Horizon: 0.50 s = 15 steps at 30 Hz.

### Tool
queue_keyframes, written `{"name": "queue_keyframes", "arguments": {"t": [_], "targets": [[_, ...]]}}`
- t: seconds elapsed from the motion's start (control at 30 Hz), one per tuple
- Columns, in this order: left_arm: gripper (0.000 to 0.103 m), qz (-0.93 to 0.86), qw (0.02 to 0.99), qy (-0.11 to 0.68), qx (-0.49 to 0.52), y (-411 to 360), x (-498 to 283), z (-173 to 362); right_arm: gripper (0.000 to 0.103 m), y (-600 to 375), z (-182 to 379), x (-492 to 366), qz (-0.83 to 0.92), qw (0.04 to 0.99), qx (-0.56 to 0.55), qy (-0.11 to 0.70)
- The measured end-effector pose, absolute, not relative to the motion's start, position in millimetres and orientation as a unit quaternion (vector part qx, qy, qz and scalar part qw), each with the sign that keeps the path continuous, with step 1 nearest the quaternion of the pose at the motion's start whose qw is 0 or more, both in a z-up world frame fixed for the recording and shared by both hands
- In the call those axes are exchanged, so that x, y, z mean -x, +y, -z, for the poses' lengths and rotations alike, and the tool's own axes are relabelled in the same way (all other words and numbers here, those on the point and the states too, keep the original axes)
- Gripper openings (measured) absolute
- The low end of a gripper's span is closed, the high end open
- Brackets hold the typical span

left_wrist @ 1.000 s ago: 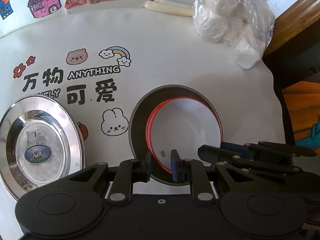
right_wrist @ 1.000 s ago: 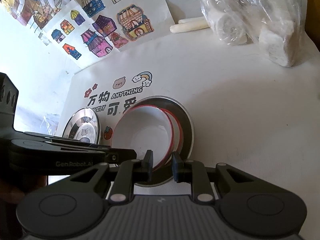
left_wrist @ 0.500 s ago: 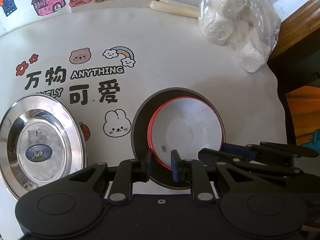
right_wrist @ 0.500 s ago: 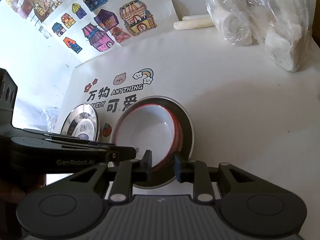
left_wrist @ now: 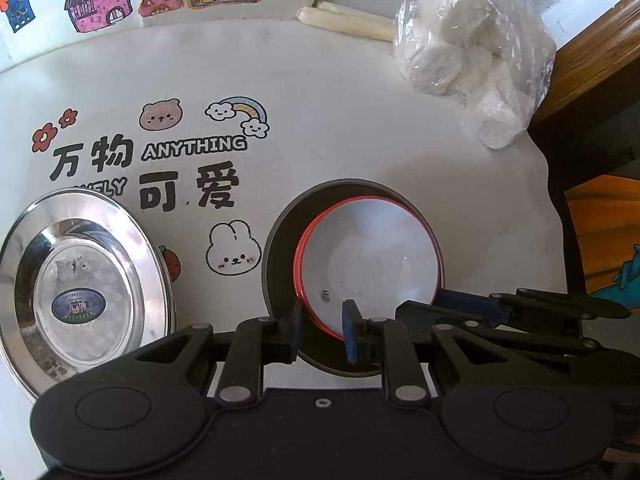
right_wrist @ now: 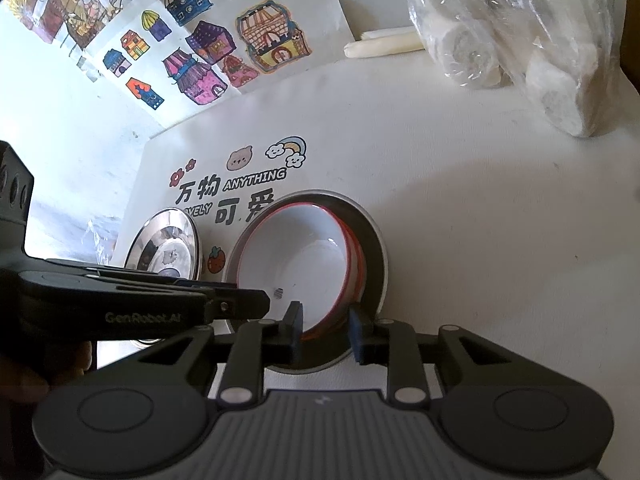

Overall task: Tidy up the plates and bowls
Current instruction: 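Press the smaller white bowl down into the stack with both grippers, then open both grippers and release the nested bowls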

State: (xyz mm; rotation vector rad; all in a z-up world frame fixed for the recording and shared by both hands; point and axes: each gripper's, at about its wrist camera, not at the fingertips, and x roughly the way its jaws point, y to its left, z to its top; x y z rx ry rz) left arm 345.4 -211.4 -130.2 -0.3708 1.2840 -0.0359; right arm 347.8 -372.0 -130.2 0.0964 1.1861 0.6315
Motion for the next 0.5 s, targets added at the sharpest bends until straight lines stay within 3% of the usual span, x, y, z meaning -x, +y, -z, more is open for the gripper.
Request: {"name": "queue_keyframes", "arguments": {"t": [0.23, 0.37, 0.4, 0.5], "targets": [[0.049, 0.010, 0.796, 0.575, 0.188, -201.8, -336.1, 113.8, 0.037, -380.3, 122.2, -342.0, -0.288, 0.792, -0.047, 0.536], [0.073, -0.011, 0.807, 0.564, 0.176, -194.8, -330.8, 107.6, 0.043, -388.3, 118.4, -340.9, -0.282, 0.798, -0.051, 0.530], [0.080, -0.017, 0.808, 0.563, 0.172, -193.1, -330.0, 107.8, 0.050, -390.4, 117.6, -340.8, -0.279, 0.800, -0.052, 0.529], [0.084, -0.037, 0.808, 0.568, 0.154, -190.1, -329.2, 111.3, 0.074, -396.1, 115.9, -340.5, -0.270, 0.803, -0.056, 0.528]]}}
